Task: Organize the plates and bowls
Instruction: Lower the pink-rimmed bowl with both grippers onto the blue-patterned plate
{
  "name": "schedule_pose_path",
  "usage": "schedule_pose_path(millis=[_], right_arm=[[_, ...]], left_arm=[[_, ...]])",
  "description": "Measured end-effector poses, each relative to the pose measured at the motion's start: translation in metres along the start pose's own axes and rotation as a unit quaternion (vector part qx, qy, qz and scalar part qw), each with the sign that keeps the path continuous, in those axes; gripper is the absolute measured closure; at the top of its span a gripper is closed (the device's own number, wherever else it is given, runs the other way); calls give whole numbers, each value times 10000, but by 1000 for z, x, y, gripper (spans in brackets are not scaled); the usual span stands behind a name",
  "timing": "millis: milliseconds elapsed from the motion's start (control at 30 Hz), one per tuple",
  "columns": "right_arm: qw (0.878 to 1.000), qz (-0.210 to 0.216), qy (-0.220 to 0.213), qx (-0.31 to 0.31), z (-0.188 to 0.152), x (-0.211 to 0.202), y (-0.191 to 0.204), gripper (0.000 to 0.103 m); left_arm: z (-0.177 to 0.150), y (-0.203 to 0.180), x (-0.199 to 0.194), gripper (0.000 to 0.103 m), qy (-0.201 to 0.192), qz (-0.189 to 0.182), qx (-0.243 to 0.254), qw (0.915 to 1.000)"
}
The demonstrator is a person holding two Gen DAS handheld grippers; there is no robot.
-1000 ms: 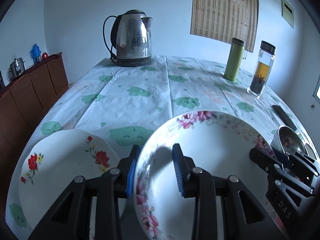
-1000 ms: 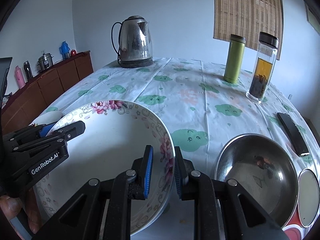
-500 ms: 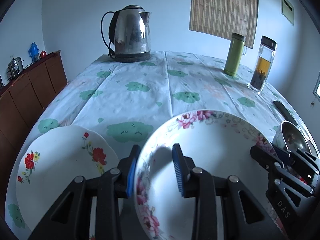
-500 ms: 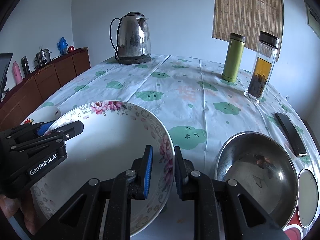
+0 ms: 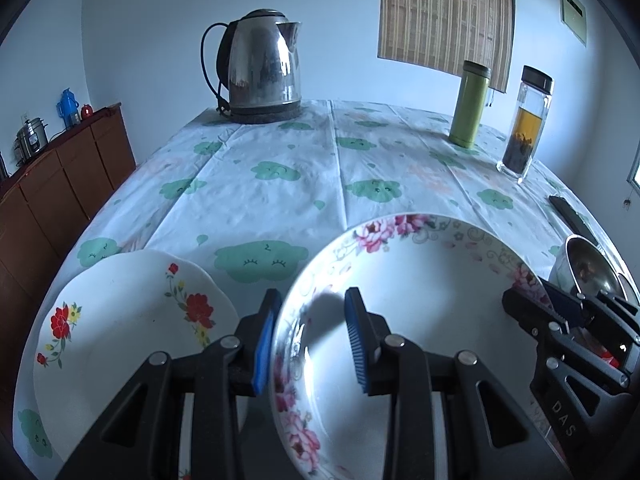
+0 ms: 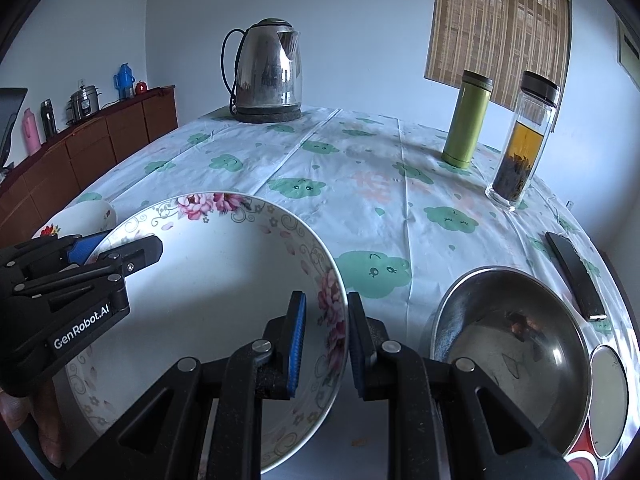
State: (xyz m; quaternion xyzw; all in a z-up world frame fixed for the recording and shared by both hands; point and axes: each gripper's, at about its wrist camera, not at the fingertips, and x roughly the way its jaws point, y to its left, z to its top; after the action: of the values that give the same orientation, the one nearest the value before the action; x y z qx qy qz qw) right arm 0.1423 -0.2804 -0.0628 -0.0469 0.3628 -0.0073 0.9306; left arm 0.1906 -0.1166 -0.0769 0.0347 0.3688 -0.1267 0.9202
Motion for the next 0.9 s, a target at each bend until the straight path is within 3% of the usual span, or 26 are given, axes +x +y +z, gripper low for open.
schedule_pose_path(millis=[900], right_arm=[[9998,-118,18,-155,0,1,5,81]], left_arm=[[-3,-2,2,72,-6,173,152,9997]])
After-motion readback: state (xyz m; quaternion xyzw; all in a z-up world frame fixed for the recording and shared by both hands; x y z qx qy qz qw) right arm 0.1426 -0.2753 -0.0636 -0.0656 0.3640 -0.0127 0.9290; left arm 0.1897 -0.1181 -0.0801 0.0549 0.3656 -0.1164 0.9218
